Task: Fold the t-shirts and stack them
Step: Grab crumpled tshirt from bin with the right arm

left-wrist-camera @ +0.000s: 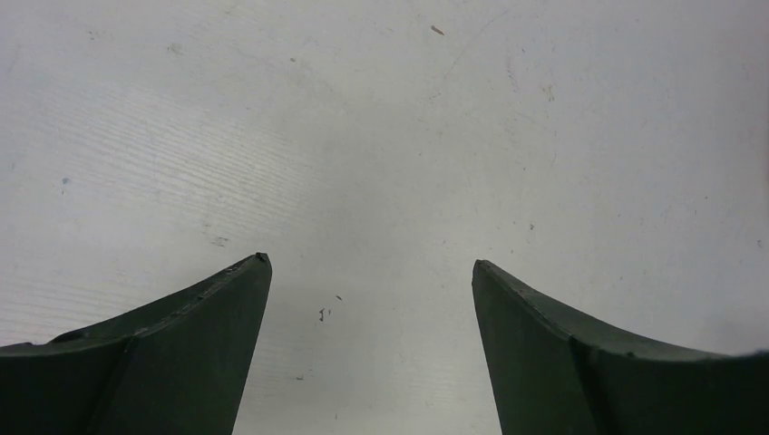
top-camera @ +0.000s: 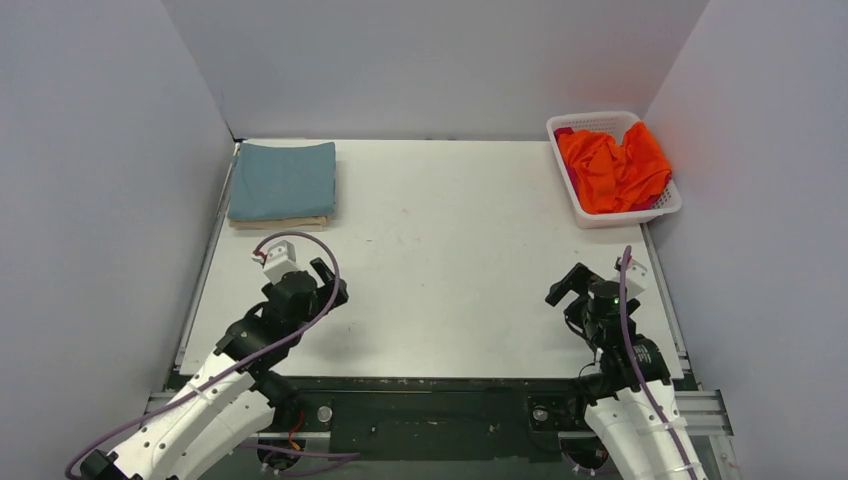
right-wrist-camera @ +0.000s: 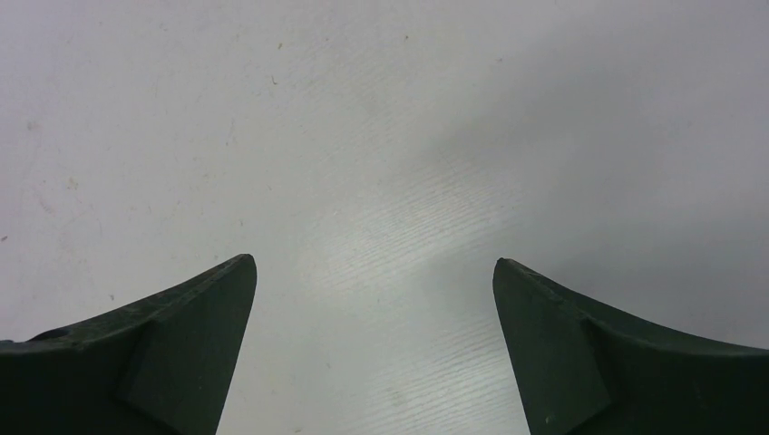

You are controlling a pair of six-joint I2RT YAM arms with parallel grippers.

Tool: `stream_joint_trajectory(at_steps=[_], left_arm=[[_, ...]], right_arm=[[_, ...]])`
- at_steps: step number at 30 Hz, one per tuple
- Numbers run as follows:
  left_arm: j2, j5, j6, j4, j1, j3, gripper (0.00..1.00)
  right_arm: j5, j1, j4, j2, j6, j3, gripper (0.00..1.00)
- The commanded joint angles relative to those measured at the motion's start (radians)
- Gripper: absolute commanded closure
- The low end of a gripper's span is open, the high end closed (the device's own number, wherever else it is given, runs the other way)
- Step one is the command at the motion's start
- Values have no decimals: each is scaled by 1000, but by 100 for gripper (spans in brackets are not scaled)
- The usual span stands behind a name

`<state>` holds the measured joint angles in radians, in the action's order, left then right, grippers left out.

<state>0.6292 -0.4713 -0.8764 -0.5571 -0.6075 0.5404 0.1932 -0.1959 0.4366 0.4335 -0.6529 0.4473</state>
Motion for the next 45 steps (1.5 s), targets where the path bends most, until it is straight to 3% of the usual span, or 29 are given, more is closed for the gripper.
stream_joint_trajectory(at_steps=[1, 9, 15, 23, 35, 41, 43, 45], left_arm=[[14, -34, 25, 45, -3, 74, 8], [42, -77, 67, 102, -3, 126, 8], [122, -93, 89, 131, 0, 148, 8], [246, -90, 118, 191, 28, 179, 8], [371, 29, 141, 241, 133, 212, 8], [393, 49, 144, 241, 163, 213, 8], [398, 57, 145, 242, 168, 213, 8], [401, 63, 145, 242, 171, 214, 8]], right_arm=[[24, 3, -73, 50, 5, 98, 0], [168, 4, -104, 273, 76, 336, 0], [346, 47, 65, 664, 70, 671, 0], [153, 257, 87, 1120, 79, 1081, 8], [-39, 366, 21, 1753, 187, 1643, 18], [-81, 386, -26, 1886, 146, 1731, 23], [-81, 386, -51, 1898, 145, 1733, 29], [-83, 386, -67, 1902, 146, 1737, 42]])
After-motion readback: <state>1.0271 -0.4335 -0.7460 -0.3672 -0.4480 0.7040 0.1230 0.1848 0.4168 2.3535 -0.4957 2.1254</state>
